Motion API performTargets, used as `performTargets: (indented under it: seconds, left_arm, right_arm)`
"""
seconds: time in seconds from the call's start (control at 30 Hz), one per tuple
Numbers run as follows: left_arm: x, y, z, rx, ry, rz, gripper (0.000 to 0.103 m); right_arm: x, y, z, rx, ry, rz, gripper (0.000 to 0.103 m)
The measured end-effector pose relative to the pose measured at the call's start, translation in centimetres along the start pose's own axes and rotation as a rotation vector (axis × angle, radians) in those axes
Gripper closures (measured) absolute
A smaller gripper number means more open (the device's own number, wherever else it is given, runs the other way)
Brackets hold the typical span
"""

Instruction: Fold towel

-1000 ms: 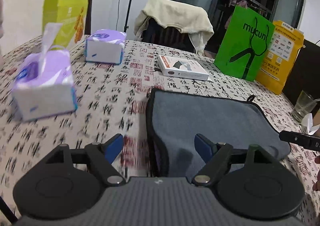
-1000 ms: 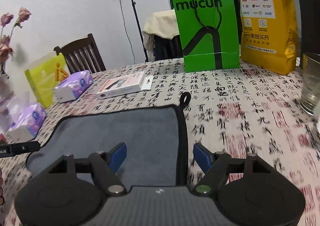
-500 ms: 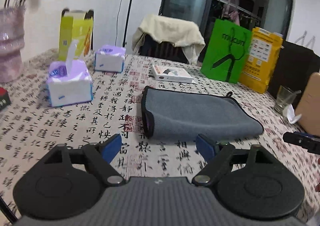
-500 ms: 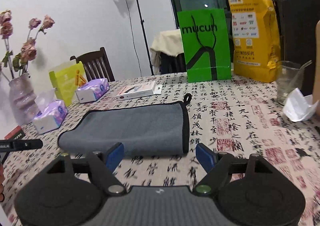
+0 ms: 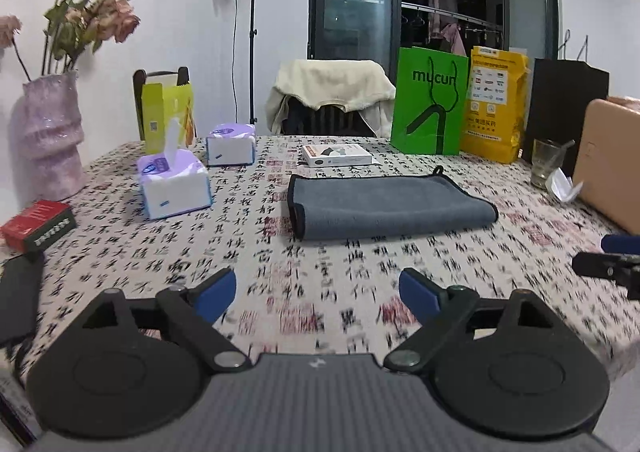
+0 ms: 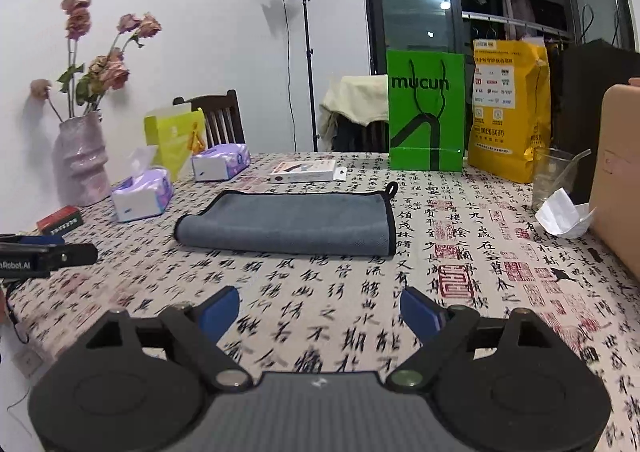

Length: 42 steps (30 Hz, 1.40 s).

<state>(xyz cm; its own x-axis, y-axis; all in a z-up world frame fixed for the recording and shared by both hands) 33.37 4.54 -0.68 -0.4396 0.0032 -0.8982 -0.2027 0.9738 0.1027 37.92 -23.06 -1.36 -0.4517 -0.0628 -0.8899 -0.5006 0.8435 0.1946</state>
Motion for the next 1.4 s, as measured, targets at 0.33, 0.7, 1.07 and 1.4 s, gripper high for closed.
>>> performTargets:
  seconds: [0.33, 0.7, 1.07, 1.4]
  left_arm:
    - [3.4, 1.4, -7.1, -0.046, -0.074, -0.029, 0.007]
    - [5.5, 1.4, -14.0, -0.06, -0.182, -0.01, 0.0]
    - [8.3, 2.9, -19.3, -0.038, -0.207, 0.009, 0.0]
    - [11.4, 3.4, -22.4, -0.034, -0.225, -0.026, 0.0]
  right_arm:
    - [3.8, 4.4, -4.5, -0.004, -0.023, -0.026, 0.013]
    - [7.1, 8.0, -9.4, 0.024, -0.047, -0.083, 0.013]
    - [8.4, 12.1, -15.5, -0.03, -0.088, -0.157, 0.005]
    - [11.3, 15.0, -19.5, -0.052, -0.128, -0.175, 0.004]
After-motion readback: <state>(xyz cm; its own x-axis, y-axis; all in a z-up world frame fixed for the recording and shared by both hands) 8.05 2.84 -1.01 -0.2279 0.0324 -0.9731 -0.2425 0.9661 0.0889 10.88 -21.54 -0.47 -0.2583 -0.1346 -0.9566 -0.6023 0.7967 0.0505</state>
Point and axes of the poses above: each gripper's, at about its wrist camera, not at the fingertips, and z roughly the way its jaws point, y to its left, x to its underside, the point moved 6 cm from there along z, roughly the way its jaws point, and after that the axes turned 14 degrees about -x, right-handed, at the moved point
